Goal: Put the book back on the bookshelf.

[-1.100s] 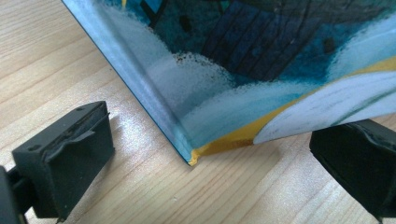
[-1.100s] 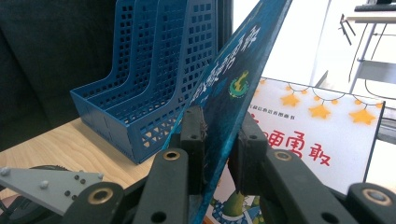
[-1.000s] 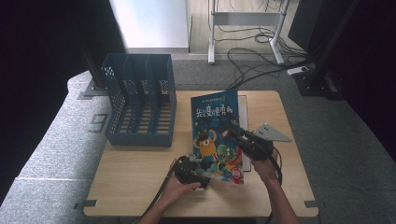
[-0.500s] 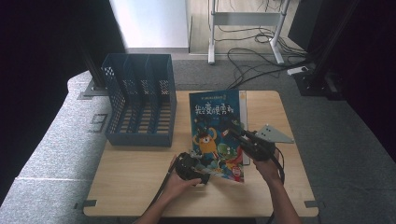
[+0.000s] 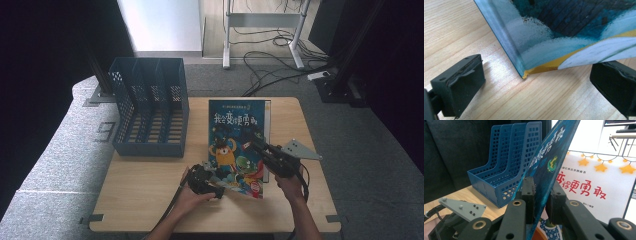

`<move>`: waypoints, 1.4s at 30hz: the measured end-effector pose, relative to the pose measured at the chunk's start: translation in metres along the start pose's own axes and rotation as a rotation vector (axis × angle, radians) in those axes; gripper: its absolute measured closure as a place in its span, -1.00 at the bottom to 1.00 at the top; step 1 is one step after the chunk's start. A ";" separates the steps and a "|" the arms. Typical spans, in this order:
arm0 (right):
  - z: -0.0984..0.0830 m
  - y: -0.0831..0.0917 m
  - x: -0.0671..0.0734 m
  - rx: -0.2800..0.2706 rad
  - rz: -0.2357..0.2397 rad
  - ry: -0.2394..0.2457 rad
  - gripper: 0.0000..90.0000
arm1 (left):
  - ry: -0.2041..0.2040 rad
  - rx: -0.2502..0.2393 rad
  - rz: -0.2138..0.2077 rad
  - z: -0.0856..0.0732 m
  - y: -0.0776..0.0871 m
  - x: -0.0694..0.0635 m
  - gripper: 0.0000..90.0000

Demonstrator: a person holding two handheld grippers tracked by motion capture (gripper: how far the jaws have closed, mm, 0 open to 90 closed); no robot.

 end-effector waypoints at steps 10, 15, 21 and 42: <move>0.012 -0.003 0.016 -0.012 -0.022 0.099 0.74 | 0.032 -0.021 0.030 0.008 -0.005 0.005 -1.00; 0.011 -0.005 0.020 -0.028 -0.008 0.117 0.76 | 0.058 -0.025 0.044 0.010 -0.005 0.012 -1.00; 0.002 0.000 0.018 -0.035 0.010 0.112 0.77 | 0.062 -0.025 0.034 0.009 -0.004 0.013 -1.00; -0.012 0.014 0.019 -0.019 0.061 0.101 0.81 | 0.098 -0.103 -0.015 -0.001 0.015 0.027 -0.87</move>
Point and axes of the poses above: each handheld gripper's, and its own axes: y roughly backward along the jaws, z roughly out of its top, x roughly to its left, the point moved 2 cm from there along -y, roughly forward along the jaws, and after that the axes turned 14 degrees about x, right-handed, at the moved point
